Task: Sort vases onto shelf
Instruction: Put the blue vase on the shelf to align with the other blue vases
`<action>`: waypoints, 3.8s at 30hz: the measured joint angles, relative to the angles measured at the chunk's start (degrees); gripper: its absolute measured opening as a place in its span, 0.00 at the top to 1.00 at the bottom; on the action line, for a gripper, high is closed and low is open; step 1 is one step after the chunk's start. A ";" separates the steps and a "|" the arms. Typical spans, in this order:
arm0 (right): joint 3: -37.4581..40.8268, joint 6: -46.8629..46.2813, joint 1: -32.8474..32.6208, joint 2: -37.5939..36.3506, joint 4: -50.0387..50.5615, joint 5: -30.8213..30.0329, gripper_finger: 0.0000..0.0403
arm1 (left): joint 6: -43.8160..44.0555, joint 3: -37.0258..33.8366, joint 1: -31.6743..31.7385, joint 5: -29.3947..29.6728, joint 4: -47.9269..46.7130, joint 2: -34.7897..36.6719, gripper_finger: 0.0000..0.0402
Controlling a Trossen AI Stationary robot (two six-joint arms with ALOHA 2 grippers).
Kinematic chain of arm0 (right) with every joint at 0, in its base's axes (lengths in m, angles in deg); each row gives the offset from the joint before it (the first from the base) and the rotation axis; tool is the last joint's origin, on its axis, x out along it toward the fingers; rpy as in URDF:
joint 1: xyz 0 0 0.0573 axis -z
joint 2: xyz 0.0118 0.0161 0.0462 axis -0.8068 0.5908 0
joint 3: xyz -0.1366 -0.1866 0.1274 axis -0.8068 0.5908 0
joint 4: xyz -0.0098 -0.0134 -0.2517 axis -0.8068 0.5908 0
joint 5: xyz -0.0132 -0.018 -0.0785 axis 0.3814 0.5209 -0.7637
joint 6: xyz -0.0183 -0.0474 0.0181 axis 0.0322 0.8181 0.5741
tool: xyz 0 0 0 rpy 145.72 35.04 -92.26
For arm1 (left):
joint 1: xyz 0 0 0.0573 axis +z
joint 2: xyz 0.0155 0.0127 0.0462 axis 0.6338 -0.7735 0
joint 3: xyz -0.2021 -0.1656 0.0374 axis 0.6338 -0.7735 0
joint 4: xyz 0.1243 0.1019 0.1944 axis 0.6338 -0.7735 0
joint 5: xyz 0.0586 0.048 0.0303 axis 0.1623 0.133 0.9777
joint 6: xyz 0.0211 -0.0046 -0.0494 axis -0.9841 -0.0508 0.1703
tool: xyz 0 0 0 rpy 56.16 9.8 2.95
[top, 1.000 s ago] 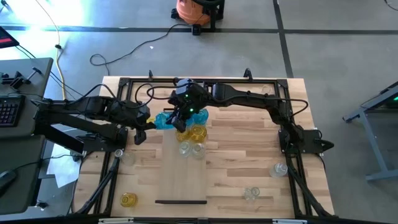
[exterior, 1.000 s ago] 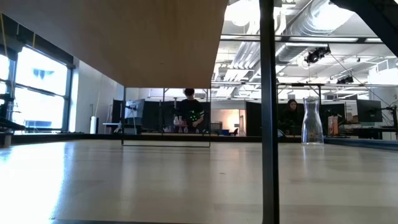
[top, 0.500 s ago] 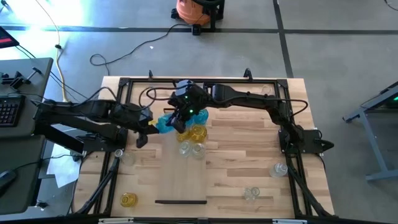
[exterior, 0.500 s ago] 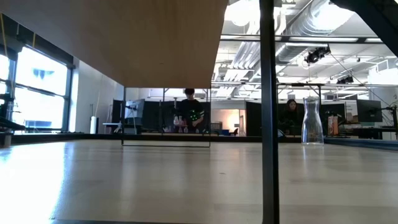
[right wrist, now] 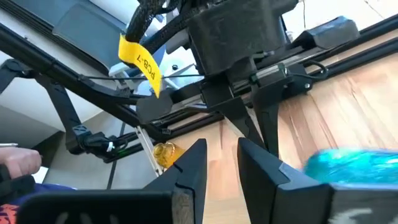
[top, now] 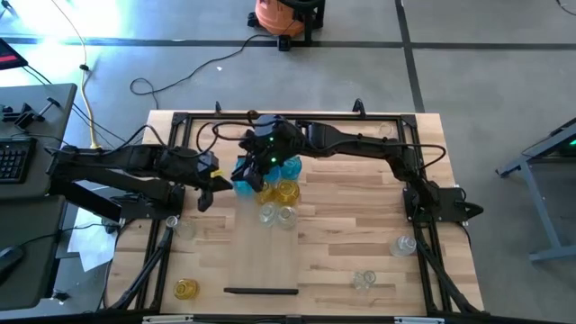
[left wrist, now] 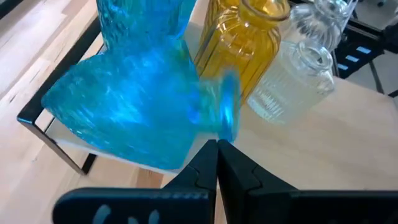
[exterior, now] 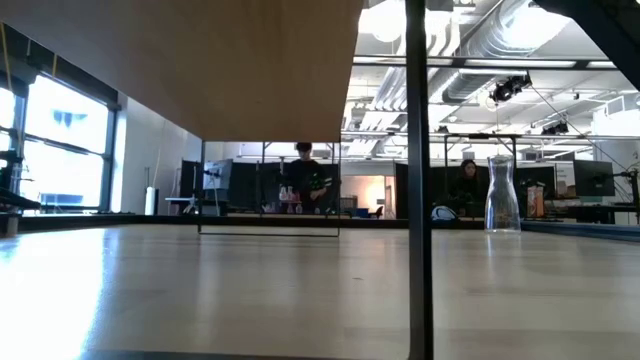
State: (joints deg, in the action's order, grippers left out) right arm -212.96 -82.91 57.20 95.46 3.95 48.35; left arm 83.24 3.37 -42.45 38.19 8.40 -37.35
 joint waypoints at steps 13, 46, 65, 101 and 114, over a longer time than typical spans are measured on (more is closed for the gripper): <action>0.09 -0.78 0.03 0.00 -0.39 0.21 0.82 | 0.39 0.00 0.00 -0.27 -0.35 0.53 1.00; 0.15 0.97 -6.06 0.00 10.49 -9.84 0.82 | -19.35 4.22 -13.36 4.58 -8.11 -1.04 0.59; 0.11 3.09 -11.56 -2.59 15.98 -35.54 0.82 | -23.45 4.20 -24.77 28.27 -1.30 -13.24 0.60; 0.11 8.52 -14.46 -11.21 18.84 -49.54 0.82 | -18.71 11.41 -26.43 37.10 -9.58 -19.68 0.61; 0.11 8.38 -14.46 -11.21 18.86 -49.05 0.82 | -11.99 19.25 -33.60 36.85 -28.18 -19.62 0.61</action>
State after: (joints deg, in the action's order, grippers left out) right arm -212.85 -74.53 42.74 84.24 22.82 -0.70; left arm 71.25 22.62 -76.05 75.05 -19.79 -56.97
